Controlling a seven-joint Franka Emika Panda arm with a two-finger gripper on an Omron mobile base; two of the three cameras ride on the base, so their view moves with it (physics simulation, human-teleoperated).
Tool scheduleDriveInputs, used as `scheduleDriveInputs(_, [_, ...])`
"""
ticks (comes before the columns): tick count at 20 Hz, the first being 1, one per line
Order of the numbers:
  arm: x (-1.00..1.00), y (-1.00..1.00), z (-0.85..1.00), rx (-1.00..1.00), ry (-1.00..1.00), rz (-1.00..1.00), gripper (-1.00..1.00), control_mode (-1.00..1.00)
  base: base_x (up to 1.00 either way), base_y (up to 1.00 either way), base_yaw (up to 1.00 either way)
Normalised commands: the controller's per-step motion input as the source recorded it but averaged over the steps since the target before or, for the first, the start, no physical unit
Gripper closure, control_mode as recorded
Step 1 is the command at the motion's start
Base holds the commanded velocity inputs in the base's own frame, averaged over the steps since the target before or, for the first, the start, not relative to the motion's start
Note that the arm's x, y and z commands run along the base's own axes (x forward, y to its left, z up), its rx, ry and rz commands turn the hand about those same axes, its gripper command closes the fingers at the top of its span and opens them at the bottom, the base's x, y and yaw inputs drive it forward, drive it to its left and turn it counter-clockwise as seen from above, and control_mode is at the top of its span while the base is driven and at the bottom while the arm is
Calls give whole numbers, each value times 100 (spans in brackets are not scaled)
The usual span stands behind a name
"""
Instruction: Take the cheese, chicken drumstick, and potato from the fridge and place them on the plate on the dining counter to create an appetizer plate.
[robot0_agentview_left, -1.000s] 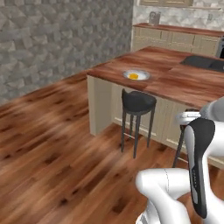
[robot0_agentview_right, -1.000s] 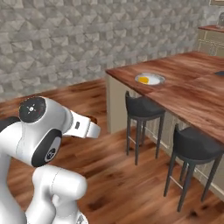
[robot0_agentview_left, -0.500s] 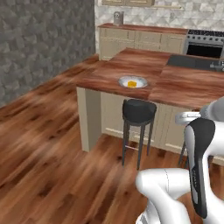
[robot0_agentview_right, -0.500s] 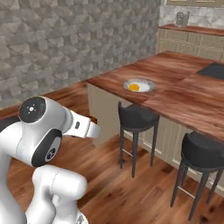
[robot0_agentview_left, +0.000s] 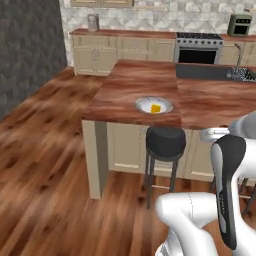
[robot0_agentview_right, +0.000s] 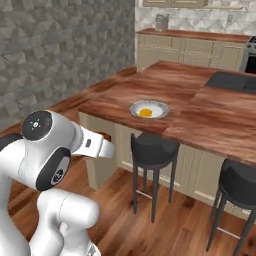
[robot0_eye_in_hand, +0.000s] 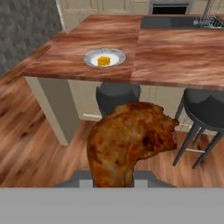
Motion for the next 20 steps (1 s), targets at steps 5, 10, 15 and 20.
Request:
scheduleDriveInputs(5, [0,0,0,0,0,0,100,100,100,75,-43])
scheduleDriveInputs(10, [0,0,0,0,0,0,100,100,100,68,-42])
scheduleDriveInputs(15, [0,0,0,0,0,0,100,100,100,52,-40])
scheduleDriveInputs(20, [18,7,-5,0,3,-7,100,-100,79,38,-30])
